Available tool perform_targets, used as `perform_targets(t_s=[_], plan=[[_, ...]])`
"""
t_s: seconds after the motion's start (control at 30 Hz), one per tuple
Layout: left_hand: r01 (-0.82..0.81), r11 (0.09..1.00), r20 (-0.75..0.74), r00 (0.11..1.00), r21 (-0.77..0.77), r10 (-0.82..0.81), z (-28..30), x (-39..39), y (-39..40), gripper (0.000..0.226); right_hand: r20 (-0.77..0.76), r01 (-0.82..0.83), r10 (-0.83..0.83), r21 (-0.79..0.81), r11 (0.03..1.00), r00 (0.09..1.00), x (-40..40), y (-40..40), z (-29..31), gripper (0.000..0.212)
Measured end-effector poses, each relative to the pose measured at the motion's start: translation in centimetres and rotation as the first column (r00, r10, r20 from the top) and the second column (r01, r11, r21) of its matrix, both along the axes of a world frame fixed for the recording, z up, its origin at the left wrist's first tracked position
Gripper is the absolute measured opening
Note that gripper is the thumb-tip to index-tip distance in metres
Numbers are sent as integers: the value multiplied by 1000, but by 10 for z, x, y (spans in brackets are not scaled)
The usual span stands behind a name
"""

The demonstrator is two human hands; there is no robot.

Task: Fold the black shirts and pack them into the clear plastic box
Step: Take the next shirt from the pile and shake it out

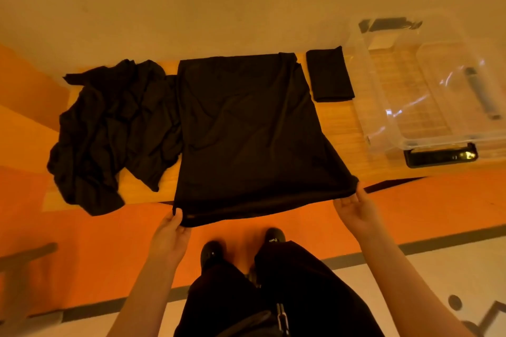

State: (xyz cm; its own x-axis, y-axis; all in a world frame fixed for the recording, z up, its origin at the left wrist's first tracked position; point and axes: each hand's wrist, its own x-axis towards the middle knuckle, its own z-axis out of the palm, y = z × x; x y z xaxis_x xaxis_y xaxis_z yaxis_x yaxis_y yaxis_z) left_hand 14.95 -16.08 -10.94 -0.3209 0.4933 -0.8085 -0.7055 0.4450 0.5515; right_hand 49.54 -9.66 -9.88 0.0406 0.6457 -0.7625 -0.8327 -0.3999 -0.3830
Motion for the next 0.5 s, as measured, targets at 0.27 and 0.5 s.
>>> perform_targets(t_s=[0.27, 0.5], plan=[[288, 957, -297, 911, -35, -285, 62, -22, -8, 15, 200, 103, -65, -186, 977, 978, 10, -2, 48, 36], [238, 950, -432, 849, -203, -305, 57, -4, -13, 12, 332, -120, 138, -73, 990, 933, 16, -8, 53, 37]])
